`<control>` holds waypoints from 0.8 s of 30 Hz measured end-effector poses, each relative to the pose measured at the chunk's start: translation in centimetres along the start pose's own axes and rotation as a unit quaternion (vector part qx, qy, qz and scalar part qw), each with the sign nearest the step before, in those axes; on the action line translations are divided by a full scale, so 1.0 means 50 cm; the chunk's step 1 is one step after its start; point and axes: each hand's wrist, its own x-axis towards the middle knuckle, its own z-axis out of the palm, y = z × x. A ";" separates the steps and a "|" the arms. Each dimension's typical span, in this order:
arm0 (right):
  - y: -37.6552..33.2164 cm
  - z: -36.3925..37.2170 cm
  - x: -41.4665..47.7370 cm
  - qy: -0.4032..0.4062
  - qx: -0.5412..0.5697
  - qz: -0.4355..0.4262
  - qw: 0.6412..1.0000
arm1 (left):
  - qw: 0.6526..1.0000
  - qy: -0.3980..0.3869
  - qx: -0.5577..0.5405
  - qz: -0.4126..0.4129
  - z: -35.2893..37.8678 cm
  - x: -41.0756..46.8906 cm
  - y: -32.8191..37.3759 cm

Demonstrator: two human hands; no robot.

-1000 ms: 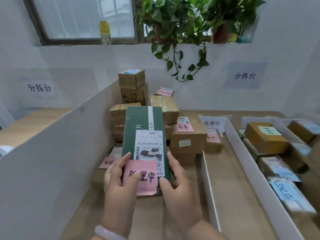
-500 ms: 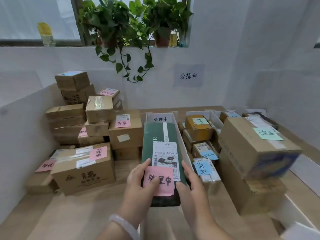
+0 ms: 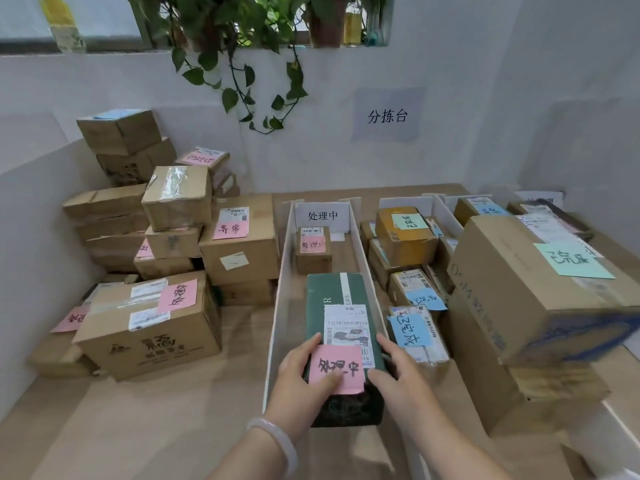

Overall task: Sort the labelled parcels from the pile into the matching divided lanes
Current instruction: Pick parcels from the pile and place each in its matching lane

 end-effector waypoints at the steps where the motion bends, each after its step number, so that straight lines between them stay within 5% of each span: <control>1: 0.000 0.003 0.021 0.001 -0.008 0.012 1.000 | 1.000 -0.006 0.001 -0.008 -0.001 0.022 -0.005; 15: 0.006 0.049 0.254 0.049 -0.072 0.062 0.994 | 0.995 -0.069 0.059 -0.034 0.043 0.302 -0.075; 24: 0.013 0.054 0.293 -0.061 -0.187 0.028 0.980 | 0.987 -0.061 0.139 -0.048 0.050 0.341 -0.090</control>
